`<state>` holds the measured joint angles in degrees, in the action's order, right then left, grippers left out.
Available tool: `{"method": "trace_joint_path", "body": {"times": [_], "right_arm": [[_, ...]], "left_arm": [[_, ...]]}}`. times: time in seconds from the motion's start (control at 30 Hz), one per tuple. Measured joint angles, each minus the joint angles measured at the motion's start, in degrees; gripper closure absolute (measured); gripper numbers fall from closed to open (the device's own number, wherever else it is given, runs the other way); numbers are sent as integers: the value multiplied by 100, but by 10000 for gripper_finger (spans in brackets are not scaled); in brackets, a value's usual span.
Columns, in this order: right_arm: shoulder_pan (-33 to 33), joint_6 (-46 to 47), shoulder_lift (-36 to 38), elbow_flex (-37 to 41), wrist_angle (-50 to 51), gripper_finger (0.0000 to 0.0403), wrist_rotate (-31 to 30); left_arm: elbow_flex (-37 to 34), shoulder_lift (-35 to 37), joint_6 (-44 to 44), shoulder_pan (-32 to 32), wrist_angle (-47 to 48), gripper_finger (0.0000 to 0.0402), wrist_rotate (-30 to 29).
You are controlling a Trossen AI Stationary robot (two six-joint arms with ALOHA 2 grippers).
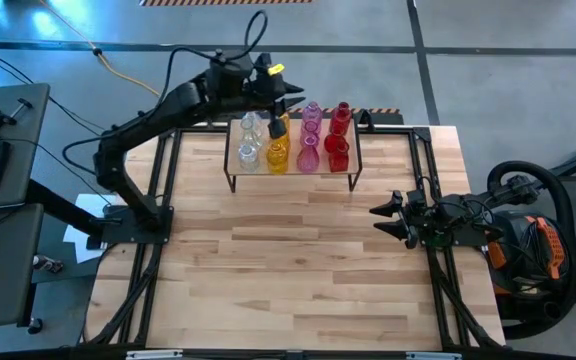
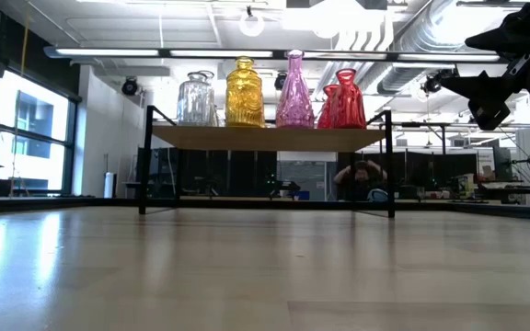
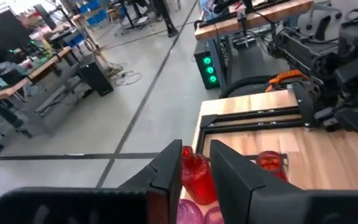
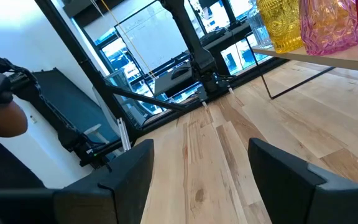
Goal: Sort vases onto shelf
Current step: Return to Home Position
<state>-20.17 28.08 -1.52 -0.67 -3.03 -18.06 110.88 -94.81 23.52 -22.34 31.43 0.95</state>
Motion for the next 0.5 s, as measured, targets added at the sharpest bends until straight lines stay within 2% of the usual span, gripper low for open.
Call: {"method": "trace_joint_path", "body": {"times": [0.13, 0.27, 0.37, 0.43, 0.5], "right_arm": [[0, 0, -1, -1, 0, 158, 1], [-2, 0, 0, -1, 0, 158, 0], [0, 0, -1, -1, 0, 158, 0], [0, 0, 0, -1, -1, 158, 1], [-1, 0, 0, -1, -1, 158, 0]], "left_arm": [[14, 238, -116, 59, 593, 357, 54], [-45, 697, -544, 79, 1489, 396, 844], [-530, 1226, -804, 234, 1473, 396, 1222], [-1017, 1668, -873, 405, 1352, 399, 1131], [-1625, 2155, -1016, 609, 1087, 401, 791]]}}
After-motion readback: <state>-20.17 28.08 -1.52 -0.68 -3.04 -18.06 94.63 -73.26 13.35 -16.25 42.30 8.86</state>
